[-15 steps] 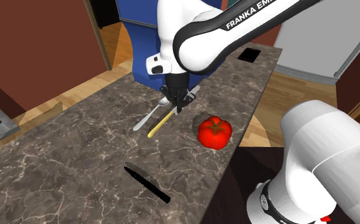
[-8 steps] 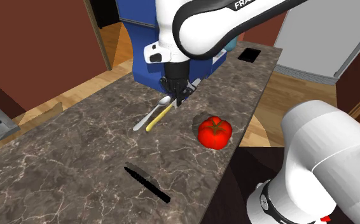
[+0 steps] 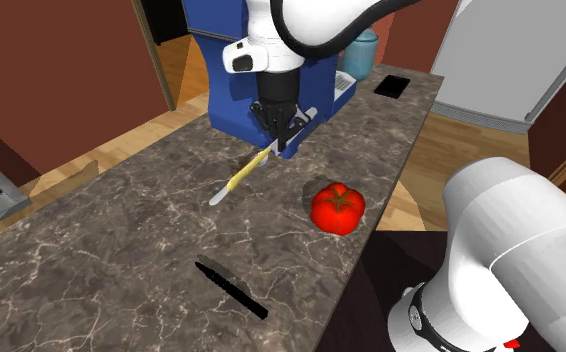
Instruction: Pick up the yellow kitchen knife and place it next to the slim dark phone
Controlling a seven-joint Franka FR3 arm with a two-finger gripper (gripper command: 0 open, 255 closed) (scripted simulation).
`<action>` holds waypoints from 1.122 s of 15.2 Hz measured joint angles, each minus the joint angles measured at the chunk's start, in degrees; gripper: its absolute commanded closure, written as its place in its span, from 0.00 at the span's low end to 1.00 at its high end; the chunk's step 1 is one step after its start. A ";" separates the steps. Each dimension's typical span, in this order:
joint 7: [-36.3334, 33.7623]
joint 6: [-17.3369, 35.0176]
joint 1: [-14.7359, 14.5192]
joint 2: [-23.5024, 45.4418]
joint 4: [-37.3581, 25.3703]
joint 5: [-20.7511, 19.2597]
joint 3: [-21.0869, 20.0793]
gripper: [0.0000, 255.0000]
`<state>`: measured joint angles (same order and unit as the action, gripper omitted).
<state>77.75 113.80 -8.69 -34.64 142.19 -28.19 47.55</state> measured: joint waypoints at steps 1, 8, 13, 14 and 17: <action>-0.03 -0.93 -0.05 -0.23 -0.66 0.28 -0.48 1.00; 0.69 -6.10 0.66 -2.17 -3.91 0.93 -2.50 1.00; 5.25 -8.58 5.47 -7.40 -2.13 -2.82 -1.46 1.00; 6.47 -8.95 6.18 -7.86 -2.33 -3.55 -0.86 1.00; 10.14 -10.20 8.82 -9.67 -2.74 -5.52 1.21 1.00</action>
<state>87.90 103.60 0.13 -44.32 139.45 -33.71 48.76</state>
